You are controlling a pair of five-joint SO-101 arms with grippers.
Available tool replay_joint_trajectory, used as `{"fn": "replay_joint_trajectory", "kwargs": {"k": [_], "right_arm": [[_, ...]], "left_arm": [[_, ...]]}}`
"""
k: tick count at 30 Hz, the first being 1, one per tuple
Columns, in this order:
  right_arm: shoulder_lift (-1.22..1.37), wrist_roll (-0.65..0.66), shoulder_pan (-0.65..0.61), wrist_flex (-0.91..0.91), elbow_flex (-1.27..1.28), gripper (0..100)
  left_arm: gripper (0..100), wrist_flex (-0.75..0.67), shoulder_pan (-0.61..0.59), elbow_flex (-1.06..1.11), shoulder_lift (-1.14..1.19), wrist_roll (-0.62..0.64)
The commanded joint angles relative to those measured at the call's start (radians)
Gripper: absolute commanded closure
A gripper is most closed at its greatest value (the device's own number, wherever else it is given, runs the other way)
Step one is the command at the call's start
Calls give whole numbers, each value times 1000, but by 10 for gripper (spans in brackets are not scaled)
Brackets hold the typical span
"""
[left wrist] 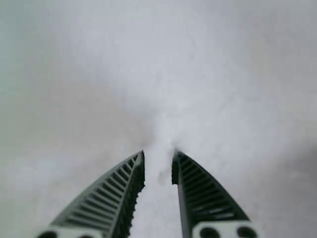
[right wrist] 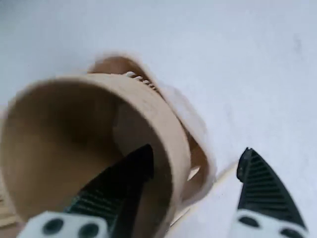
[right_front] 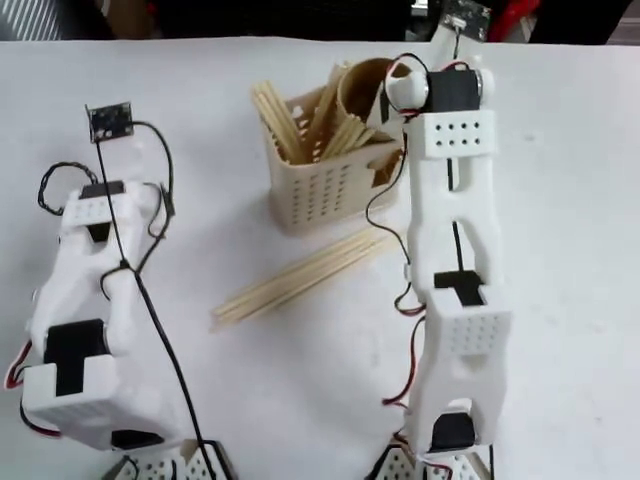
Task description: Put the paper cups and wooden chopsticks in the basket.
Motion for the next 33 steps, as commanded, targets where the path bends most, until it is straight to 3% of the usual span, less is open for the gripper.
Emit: {"fn": "replay_joint_trajectory", "kwargs": {"k": [1, 8, 14, 18, 24, 28, 33], "right_arm": [[-159, 78, -4, 7, -15, 726], [-371, 210, -24, 12, -3, 733], [-575, 617, -171, 19, 86, 854], [-774, 753, -320, 18, 456, 851], [-1093, 1152, -544, -56, 1165, 821], [-1274, 1347, -579, -216, 1579, 811], [-1276, 1536, -570, -440, 1935, 791]], "left_arm": [[881, -20, 5, -23, -2, 9], [883, -46, 15, -18, -1, 9], [882, -46, 12, -18, -1, 9], [881, -46, 10, -18, -1, 8], [880, -46, 10, -18, -1, 8], [880, -46, 8, -18, -1, 8], [880, -46, 8, -18, -1, 8]]}}
